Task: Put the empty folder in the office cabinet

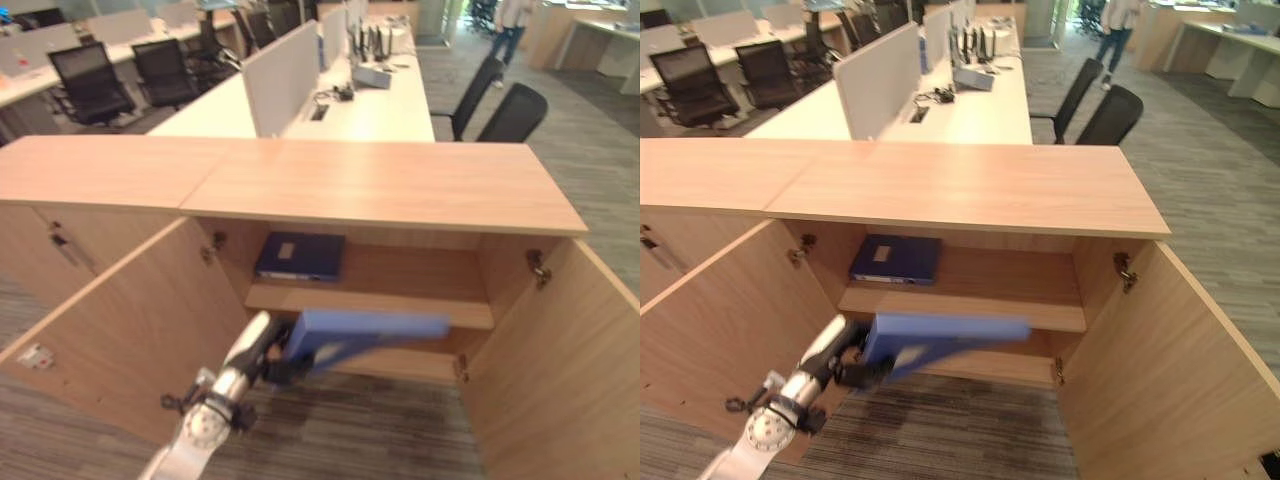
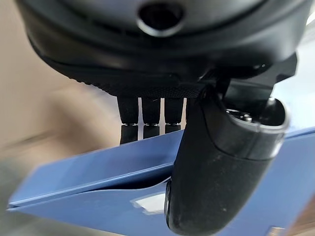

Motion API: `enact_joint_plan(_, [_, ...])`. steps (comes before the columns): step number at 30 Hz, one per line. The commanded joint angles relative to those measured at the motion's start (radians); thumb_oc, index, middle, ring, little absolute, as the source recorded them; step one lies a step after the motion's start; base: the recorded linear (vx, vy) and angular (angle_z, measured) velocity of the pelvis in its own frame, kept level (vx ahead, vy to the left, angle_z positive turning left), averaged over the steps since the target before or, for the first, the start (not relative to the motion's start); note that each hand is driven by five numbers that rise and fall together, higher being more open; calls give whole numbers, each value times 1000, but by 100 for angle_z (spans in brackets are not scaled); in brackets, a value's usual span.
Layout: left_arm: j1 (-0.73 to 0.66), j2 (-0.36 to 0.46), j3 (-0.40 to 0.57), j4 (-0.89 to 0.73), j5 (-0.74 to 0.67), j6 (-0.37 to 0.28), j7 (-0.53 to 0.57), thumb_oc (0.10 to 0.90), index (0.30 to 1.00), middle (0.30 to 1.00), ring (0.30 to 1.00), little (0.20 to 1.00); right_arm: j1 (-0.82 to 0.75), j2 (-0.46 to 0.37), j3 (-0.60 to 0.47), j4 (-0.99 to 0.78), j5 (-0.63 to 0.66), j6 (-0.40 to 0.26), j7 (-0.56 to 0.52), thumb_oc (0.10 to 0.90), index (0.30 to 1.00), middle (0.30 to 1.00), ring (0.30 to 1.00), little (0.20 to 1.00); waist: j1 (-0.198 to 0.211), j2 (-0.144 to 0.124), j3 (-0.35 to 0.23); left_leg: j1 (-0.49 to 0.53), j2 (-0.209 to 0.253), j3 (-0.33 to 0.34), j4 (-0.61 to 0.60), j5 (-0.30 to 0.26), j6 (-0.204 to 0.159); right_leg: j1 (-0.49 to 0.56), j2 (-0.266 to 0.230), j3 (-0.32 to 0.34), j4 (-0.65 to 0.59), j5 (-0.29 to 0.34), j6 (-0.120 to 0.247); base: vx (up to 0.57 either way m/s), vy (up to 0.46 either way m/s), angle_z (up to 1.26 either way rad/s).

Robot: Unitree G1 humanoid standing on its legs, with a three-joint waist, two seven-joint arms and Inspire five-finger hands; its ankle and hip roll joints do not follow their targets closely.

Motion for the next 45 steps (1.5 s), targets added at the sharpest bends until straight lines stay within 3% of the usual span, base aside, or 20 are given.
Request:
enact_joint_plan(1, [-42, 30, 112, -192, -26, -111, 50, 400, 300, 300, 300, 300, -100, 21, 48, -139, 14, -60, 1, 800, 900, 900, 900, 900, 39, -23, 6, 2, -29, -88, -6, -142, 1, 0, -73, -37, 96, -23, 69, -32, -2, 6])
enact_joint_plan(2, [-28, 20, 141, -178, -16, -104, 68, 400, 300, 300, 300, 300, -81, -8, 54, -323, 15, -75, -8, 800, 900, 900, 900, 900, 34, -23, 10, 2, -28, -85, -6, -141, 3, -3, -76, -35, 98, -19, 70, -23, -1, 9])
enact_joint_plan(3, [-27, 19, 141, -178, -16, -104, 68, 400, 300, 300, 300, 300, -78, -9, 54, -327, 15, -72, -8, 800, 900, 900, 900, 900, 34, -23, 9, 2, -28, -85, -6, -141, 4, -3, -76, -35, 98, -19, 70, -24, 3, 5])
enact_joint_plan(7, [-28, 4, 157, -134, 52, -97, 112, 400, 300, 300, 300, 300, -44, -78, 48, -624, -35, -107, -28, 800, 900, 900, 900, 900, 28, -21, 13, 0, -29, -83, -6, -141, 6, -9, -80, -36, 102, -21, 71, -7, 3, -2])
enact_joint_plan(13, [-36, 1, 147, -131, 121, -101, 143, 400, 300, 300, 300, 300, -42, -146, 48, -852, -151, -140, -54, 800, 900, 900, 900, 900, 30, -17, 15, -5, -32, -84, -6, -139, 6, -9, -88, -48, 102, -22, 75, 0, 0, 0])
enact_joint_plan(20, [-50, 4, 131, -158, 98, -115, 127, 400, 300, 300, 300, 300, -92, -183, 94, -918, -250, -153, -52, 800, 900, 900, 900, 900, 37, -15, 15, -7, -31, -87, -6, -134, 6, -9, -89, -52, 100, -21, 73, 0, 0, 0])
enact_joint_plan(21, [-74, 12, 105, -187, 70, -126, 111, 400, 300, 300, 300, 300, -152, -183, 154, -899, -289, -150, -41, 800, 900, 900, 900, 900, 44, -13, 14, -2, -29, -88, -6, -137, 5, -6, -90, -54, 102, -27, 74, 0, 0, 0])
enact_joint_plan(32, [-158, 80, 66, -256, 104, -153, 107, 400, 300, 300, 300, 300, -253, -166, 233, -931, -262, -156, -9, 800, 900, 900, 900, 900, 53, -14, 6, -4, -32, -90, -6, -133, -1, 0, -97, -65, 96, -25, 73, 2, -1, 1])
enact_joint_plan(45, [-233, 136, 58, -372, -15, -192, 50, 400, 300, 300, 300, 300, -315, -185, 263, -954, -247, -156, 22, 800, 900, 900, 900, 900, 51, -14, -4, 5, -32, -88, -6, -135, -3, 6, -101, -67, 98, -27, 72, 0, 0, 0])
